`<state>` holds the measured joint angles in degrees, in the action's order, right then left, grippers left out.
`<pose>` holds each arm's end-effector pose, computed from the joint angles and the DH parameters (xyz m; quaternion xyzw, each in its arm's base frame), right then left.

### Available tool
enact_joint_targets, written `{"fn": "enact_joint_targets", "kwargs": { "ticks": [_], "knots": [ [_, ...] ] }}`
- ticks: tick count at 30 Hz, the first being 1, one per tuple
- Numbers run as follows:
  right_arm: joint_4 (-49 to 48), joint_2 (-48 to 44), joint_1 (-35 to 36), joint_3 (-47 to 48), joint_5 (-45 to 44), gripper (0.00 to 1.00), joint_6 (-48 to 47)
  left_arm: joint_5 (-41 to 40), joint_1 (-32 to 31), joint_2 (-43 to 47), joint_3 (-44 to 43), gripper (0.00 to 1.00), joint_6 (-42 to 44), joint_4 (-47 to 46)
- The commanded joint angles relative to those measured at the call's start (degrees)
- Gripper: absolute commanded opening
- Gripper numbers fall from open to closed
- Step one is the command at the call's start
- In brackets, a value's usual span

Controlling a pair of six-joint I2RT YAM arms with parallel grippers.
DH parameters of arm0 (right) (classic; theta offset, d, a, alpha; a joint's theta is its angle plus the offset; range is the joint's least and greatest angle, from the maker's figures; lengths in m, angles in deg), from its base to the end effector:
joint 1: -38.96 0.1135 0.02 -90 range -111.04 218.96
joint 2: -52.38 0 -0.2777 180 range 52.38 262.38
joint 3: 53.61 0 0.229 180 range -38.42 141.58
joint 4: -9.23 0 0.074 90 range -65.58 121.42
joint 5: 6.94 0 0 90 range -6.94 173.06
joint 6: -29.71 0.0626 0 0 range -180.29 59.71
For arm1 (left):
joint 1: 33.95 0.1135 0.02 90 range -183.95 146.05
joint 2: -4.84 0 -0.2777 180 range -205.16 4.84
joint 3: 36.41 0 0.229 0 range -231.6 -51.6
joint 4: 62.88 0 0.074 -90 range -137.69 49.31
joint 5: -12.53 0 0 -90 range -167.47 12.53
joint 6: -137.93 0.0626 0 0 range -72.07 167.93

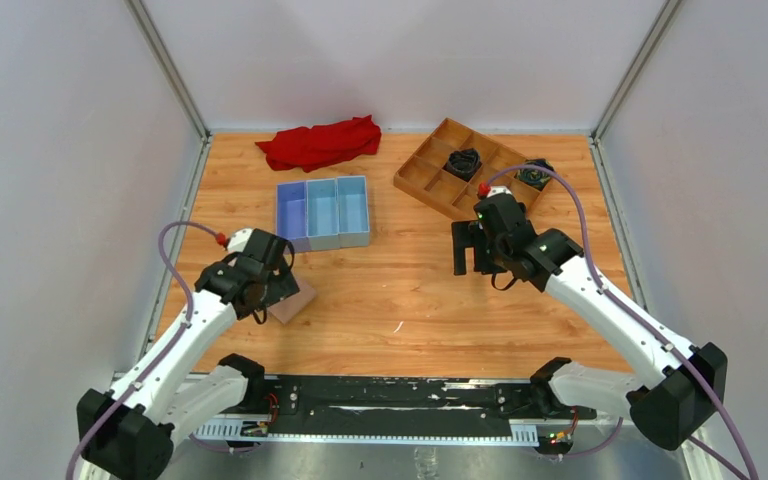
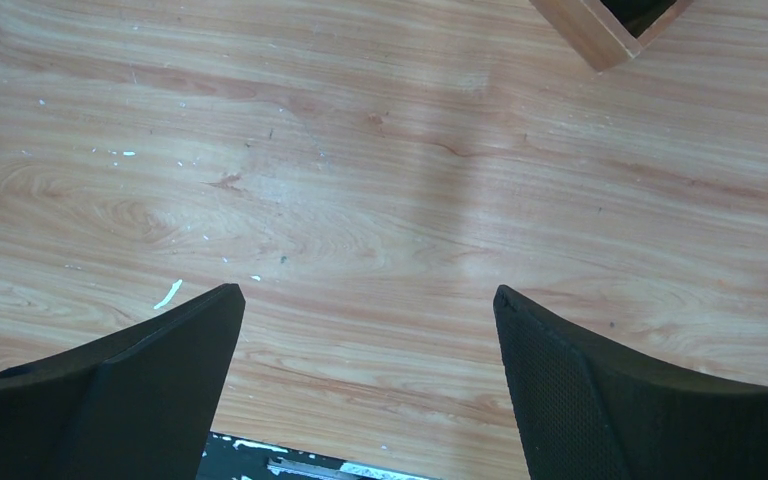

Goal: Take the credit cards out of the card holder
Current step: Pick up the card holder from the center of the board.

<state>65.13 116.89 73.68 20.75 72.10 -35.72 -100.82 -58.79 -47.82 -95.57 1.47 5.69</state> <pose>0.1877 0.1156 0.3058 -0.0461 0.9227 0.1073 0.3675 0.1381 -0.0366 0.2440 -0.2262 0.9243 0.0218 0.3065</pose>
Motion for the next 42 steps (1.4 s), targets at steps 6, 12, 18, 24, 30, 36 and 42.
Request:
{"fn": "enact_joint_targets", "kwargs": {
  "ticks": [6,12,18,24,30,36,42],
  "knots": [
    [0.07,-0.79,-0.6,-0.38,1.91,1.0,-3.01,6.56,10.69,-1.6,2.93,0.79,-2.79,-3.13],
    [0.03,-1.43,-0.55,-1.34,2.35,1.0,-2.37,9.58,10.13,-11.53,-2.17,0.74,8.22,-4.04],
    [-0.72,-1.23,-0.59,-2.34,3.2,1.0,-0.84,8.93,8.74,-11.55,-0.95,0.65,4.29,-5.98],
    [-1.37,0.41,-0.54,-1.49,4.89,0.99,-0.29,9.1,6.38,-16.65,0.86,0.64,1.93,-12.15],
    [-1.53,-0.13,-0.58,-1.26,5.82,0.98,0.81,3.63,6.38,-18.54,1.62,0.55,-0.53,-14.42],
    [-1.55,-0.35,-0.61,-2.29,5.97,0.98,1.13,2.18,6.38,-22.46,2.57,0.5,-1.22,-14.64],
    [-1.51,-0.36,-0.54,-2.64,6.22,0.98,1.66,1.24,6.38,-23.31,3.88,0.41,-1.69,-14.65]
  ]
}}
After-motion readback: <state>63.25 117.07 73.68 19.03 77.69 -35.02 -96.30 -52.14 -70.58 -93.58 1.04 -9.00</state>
